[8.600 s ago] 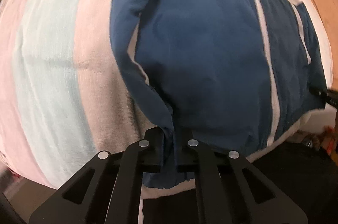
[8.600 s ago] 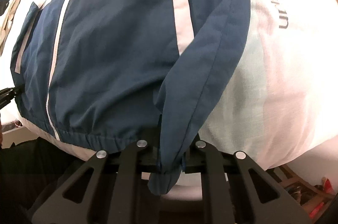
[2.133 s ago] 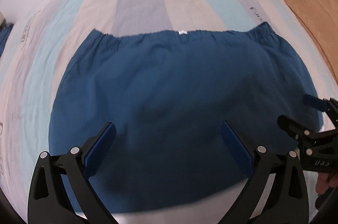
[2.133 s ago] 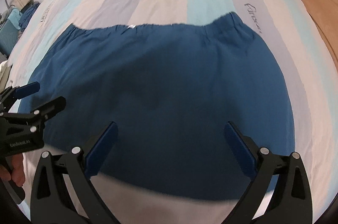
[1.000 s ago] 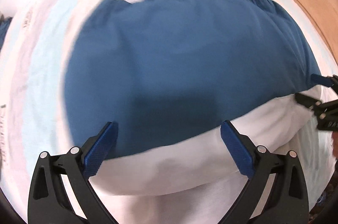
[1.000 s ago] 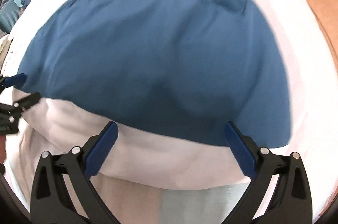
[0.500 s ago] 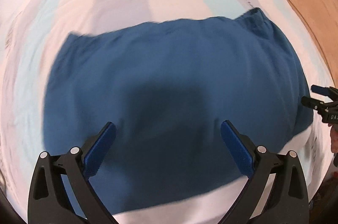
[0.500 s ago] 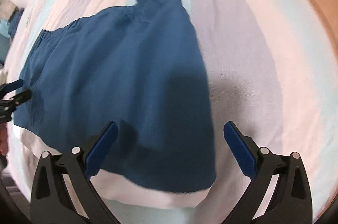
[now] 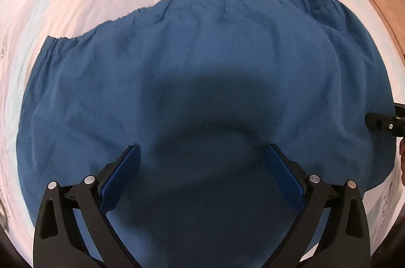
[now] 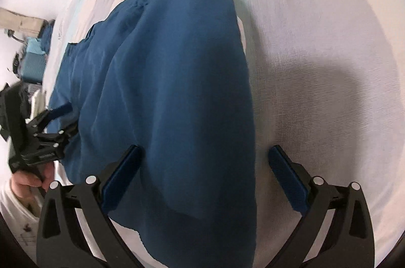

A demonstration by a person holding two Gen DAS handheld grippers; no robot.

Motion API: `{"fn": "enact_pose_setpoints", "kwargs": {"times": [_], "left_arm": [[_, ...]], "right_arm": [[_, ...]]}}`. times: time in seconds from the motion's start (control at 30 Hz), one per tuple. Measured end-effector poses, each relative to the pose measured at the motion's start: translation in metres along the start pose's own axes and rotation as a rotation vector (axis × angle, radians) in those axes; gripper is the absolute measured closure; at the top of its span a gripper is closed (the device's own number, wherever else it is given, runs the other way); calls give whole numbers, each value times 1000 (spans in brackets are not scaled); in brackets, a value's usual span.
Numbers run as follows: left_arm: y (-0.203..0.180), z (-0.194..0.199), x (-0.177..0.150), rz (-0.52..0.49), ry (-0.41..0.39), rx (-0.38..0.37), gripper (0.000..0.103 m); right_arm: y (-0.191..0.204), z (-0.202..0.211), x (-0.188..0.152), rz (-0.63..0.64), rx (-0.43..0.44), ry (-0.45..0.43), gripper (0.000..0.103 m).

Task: Fold large clothes

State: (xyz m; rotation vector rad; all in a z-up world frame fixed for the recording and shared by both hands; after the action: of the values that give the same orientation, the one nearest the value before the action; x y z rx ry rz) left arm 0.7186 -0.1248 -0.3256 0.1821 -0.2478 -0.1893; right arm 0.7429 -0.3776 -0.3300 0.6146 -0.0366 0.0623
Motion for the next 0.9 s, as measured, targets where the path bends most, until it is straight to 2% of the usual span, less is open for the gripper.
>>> {"fn": "enact_pose_setpoints", "kwargs": {"times": [0.1, 0.17, 0.23, 0.3, 0.4, 0.47, 0.53, 0.57, 0.63, 0.73, 0.9], "left_arm": [[1, -4, 2, 8, 0, 3, 5], [-1, -5, 2, 11, -1, 5, 5], [-3, -7, 4, 14, -8, 7, 5], [-3, -8, 2, 17, -11, 5, 5], [-6, -14, 1, 21, -16, 2, 5], [-7, -14, -4, 21, -17, 3, 5], [-3, -11, -10, 17, -14, 2, 5], [-2, -12, -7, 15, -11, 1, 5], [-2, -14, -7, 15, -8, -2, 5], [-3, -15, -6, 12, -9, -3, 5], [-1, -20, -7, 7, -15, -4, 5]], "right_arm": [[4, 3, 3, -14, 80, 0, 7], [13, 9, -2, 12, 140, 8, 17], [24, 2, -3, 65, 130, 42, 18], [25, -7, -6, 64, 135, 73, 18], [25, -18, -3, 40, 113, 66, 18], [27, -22, -2, 34, 105, 62, 30], [32, -29, 3, 23, 112, 61, 51], [33, -28, 3, 9, 123, 61, 55], [35, -22, 3, -27, 148, 63, 72], [34, -12, -1, -78, 163, 70, 82], [52, -16, 2, -87, 94, 74, 85]]}}
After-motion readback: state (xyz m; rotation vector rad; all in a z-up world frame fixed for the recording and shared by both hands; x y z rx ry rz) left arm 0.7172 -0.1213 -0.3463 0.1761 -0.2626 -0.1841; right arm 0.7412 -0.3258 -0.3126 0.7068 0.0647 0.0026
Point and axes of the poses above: each gripper's, at about its wrist camera, not at the fingertips, and z roughly against the way its jaws point, y to its left, x to its top, the point moved 8 cm from there along -z, roughly the way its jaws point, and after that the axes turned 12 degrees about x, right-handed, at the moved point
